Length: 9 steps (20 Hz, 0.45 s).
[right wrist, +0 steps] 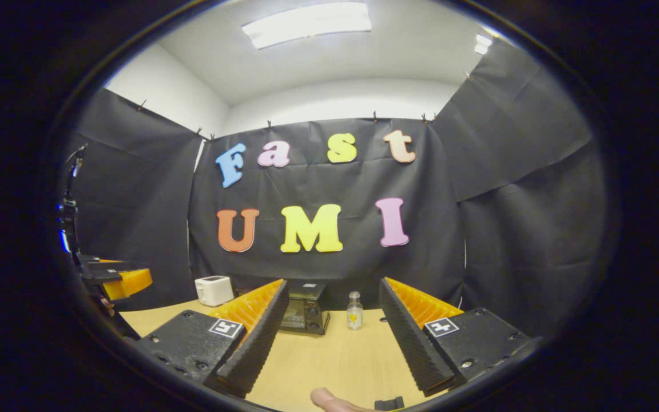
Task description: Open the electric oven with the left hand, put the food in, and close the electric oven.
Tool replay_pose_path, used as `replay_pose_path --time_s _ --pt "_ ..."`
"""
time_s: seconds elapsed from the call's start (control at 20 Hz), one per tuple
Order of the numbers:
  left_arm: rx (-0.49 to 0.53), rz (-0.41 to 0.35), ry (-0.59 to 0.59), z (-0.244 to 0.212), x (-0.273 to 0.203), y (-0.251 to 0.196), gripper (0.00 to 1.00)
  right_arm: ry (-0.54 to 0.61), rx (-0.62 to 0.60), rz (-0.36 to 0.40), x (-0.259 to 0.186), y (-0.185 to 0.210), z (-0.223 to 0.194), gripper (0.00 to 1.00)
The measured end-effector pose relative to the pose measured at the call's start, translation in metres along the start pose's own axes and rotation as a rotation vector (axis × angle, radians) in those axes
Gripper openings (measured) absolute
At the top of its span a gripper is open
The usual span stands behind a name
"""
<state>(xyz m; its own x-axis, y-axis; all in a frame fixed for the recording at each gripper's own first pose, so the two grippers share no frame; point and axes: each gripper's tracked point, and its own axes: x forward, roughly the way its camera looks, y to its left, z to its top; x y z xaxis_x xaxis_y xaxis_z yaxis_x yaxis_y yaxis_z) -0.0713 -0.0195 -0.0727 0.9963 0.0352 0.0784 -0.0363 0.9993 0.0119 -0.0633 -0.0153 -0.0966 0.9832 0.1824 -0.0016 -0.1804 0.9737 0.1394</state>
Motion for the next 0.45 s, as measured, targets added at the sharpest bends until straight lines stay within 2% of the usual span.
replay_pose_path --time_s 0.1,0.15,0.2,0.25,0.3,0.35,0.4,0.45 --pt "0.012 -0.025 -0.012 0.002 -0.007 -0.004 0.96 0.016 0.013 0.015 0.0 0.007 -0.006 0.96" --pt "0.011 -0.041 -0.005 0.0 -0.008 -0.008 0.96 0.029 0.023 0.019 0.002 0.008 -0.009 1.0" --pt "0.006 -0.052 0.006 -0.004 -0.008 -0.012 0.96 0.042 0.03 0.018 0.002 0.005 -0.013 0.96" --pt "-0.005 -0.051 0.012 -0.005 -0.008 -0.013 0.96 0.05 0.032 0.019 0.002 0.003 -0.015 1.0" --pt "-0.013 -0.054 0.011 -0.005 -0.008 -0.013 0.96 0.055 0.026 0.01 0.001 -0.001 -0.015 1.0" --pt "-0.02 -0.057 0.013 -0.005 -0.006 -0.014 0.96 0.04 0.024 -0.01 -0.001 -0.008 -0.01 0.96" --pt "-0.026 -0.055 0.011 -0.005 -0.006 -0.014 0.96 0.021 0.018 -0.033 -0.003 -0.015 -0.003 1.0" --pt "-0.028 -0.057 0.004 -0.003 -0.004 -0.015 0.96 0.004 0.011 -0.057 -0.006 -0.022 0.003 1.0"
